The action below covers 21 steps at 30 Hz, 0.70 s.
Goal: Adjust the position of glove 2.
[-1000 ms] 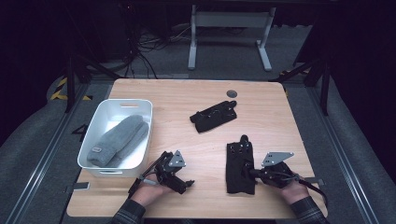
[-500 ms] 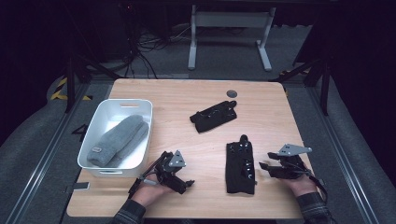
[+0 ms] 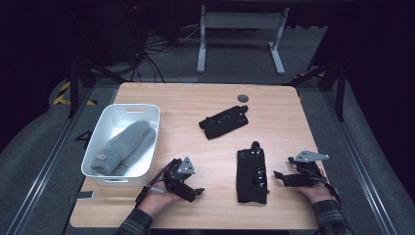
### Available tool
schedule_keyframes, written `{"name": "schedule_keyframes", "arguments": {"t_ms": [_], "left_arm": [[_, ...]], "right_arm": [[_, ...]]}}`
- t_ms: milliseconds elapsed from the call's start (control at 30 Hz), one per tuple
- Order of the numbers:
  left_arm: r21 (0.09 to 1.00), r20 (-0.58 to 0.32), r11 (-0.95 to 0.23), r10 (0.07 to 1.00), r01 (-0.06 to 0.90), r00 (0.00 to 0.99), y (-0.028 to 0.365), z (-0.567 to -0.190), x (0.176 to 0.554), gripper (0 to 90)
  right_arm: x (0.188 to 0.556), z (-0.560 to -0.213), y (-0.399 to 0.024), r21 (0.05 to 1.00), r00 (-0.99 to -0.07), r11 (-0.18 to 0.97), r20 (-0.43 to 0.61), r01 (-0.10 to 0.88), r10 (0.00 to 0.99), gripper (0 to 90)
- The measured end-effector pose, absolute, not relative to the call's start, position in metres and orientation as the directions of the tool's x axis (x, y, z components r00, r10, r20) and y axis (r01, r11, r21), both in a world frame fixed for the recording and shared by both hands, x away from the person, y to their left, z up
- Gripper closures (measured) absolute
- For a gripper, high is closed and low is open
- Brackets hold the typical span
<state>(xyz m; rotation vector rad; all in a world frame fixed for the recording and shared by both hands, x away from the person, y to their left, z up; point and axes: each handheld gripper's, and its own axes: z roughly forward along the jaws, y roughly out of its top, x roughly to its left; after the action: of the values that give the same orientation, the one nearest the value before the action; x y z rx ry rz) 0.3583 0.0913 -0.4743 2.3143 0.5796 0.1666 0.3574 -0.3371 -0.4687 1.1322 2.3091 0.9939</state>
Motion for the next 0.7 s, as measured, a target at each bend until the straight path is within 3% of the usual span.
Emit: {"name": "schedule_keyframes", "arguments": {"t_ms": [333,700], "left_arm": [[0.692,-0.068,-0.603,0.492,0.396,0.868,0.080,-0.458,0.371,15.5],[0.732,-0.060,-0.567,0.497,0.376,0.866,0.067,-0.442,0.393,43.8]], "right_arm": [[0.358,-0.469,-0.337,0.736,-0.603,0.425,-0.029,0.527,0.797,14.7],[0.358,-0.469,-0.337,0.736,-0.603,0.425,-0.029,0.527,0.797,14.7]]}}
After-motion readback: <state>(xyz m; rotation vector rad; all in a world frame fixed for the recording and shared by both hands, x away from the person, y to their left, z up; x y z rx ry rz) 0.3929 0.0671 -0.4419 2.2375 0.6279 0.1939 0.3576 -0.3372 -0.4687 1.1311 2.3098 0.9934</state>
